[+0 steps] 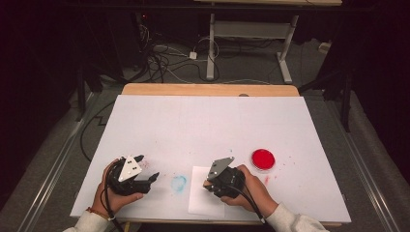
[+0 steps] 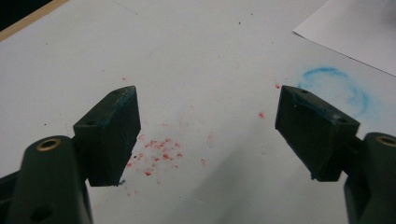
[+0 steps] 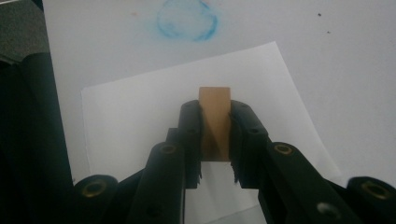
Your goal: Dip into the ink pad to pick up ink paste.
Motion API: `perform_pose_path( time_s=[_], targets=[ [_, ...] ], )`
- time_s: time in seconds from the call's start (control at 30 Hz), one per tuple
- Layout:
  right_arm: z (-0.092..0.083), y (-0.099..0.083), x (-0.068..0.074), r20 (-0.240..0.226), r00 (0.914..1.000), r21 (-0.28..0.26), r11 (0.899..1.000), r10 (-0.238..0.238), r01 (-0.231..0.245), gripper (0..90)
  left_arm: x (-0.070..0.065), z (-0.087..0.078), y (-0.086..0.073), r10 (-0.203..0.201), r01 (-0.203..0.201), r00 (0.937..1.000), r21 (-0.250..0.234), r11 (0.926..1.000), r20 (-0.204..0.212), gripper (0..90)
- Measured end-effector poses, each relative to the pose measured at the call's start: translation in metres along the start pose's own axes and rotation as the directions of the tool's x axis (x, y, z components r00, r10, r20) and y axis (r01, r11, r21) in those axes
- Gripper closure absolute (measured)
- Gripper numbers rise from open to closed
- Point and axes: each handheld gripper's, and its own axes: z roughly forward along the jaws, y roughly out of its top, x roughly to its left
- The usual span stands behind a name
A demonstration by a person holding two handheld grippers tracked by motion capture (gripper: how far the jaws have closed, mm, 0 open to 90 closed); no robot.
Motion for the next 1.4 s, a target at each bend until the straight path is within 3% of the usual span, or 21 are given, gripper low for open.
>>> perform_pose_path(
  time_s=[0.17, 0.47, 0.7, 0.8, 0.87, 1.23, 1.33, 1.4],
  targets=[
    [0.010, -0.002, 0.001, -0.015, 0.9998, 0.077, 0.997, -0.015, 0.016, 75.9, -0.001, 0.001, 0.000, -0.010, 0.010, 0.9999, 0.008, 0.9999, 0.006, 21.4],
    [0.013, -0.003, 0.000, -0.024, 0.9995, 0.071, 0.997, -0.020, 0.022, 76.1, -0.001, 0.000, 0.000, 0.007, -0.007, 1.0000, 0.002, 1.0000, 0.004, 21.4],
    [0.014, -0.004, -0.001, -0.033, 0.9994, 0.074, 0.997, -0.014, 0.017, 76.1, -0.003, 0.001, 0.001, -0.004, 0.004, 0.9999, 0.008, 1.0000, 0.010, 21.4],
    [0.014, -0.003, 0.002, -0.010, 0.9995, 0.070, 0.997, -0.030, 0.031, 76.1, -0.002, 0.002, 0.001, 0.010, -0.010, 0.9999, 0.006, 0.9999, 0.006, 21.4],
    [0.015, -0.003, 0.004, -0.002, 0.9992, 0.071, 0.997, -0.040, 0.040, 76.1, -0.003, 0.002, 0.001, -0.001, 0.001, 0.9999, 0.014, 0.9999, 0.012, 21.4],
    [0.014, -0.004, 0.003, -0.012, 0.9995, 0.074, 0.997, -0.030, 0.031, 76.1, -0.003, 0.002, 0.001, 0.001, -0.001, 0.9999, 0.015, 0.9999, 0.013, 21.4],
    [0.015, -0.004, 0.005, 0.007, 0.9991, 0.062, 0.997, -0.043, 0.043, 76.1, -0.003, 0.002, 0.001, 0.001, -0.001, 0.9999, 0.016, 0.9999, 0.013, 21.4],
    [0.014, -0.003, 0.004, -0.004, 0.9992, 0.080, 0.996, -0.039, 0.039, 76.0, -0.003, 0.002, 0.001, -0.002, 0.001, 0.9999, 0.014, 0.9999, 0.012, 21.4]
  ],
)
